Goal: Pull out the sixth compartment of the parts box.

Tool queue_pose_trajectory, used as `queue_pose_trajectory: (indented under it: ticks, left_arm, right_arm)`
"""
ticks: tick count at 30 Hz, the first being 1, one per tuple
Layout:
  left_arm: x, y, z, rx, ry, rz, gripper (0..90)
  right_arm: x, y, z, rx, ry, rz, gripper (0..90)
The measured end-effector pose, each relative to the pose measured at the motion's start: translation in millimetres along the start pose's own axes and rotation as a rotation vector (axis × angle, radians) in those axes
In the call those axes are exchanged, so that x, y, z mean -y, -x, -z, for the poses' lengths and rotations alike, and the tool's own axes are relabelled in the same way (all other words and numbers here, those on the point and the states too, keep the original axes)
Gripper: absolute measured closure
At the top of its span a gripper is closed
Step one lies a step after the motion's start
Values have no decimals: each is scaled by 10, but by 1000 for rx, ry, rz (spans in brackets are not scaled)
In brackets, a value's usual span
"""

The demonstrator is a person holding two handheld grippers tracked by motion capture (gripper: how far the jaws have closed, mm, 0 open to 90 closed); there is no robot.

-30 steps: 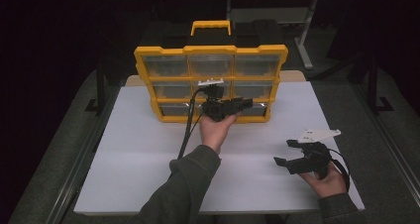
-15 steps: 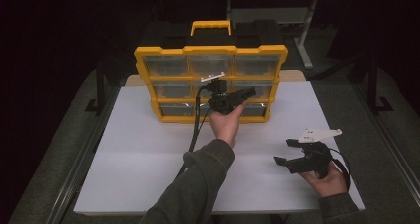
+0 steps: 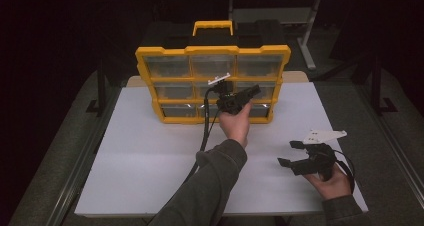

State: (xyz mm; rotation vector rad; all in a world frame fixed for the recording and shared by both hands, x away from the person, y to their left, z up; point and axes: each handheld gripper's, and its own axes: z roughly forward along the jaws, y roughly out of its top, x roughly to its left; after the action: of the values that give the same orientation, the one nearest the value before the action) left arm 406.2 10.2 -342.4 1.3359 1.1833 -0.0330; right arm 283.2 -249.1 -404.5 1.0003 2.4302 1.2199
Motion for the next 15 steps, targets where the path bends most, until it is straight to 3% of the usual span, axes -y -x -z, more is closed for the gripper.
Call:
queue_pose_trajectory:
  ticks: [5,11,15]
  left_arm:
    - [30,-6,-20,13,28,51,743]
    - [46,3,-18,5,47,62,742]
    - [79,-19,-1,17,68,97,753]
  right_arm:
    - [-2,0,8,0,4,-5,216]
    - [0,-19,5,0,2,1,218]
    - [15,-2,13,1,8,1,223]
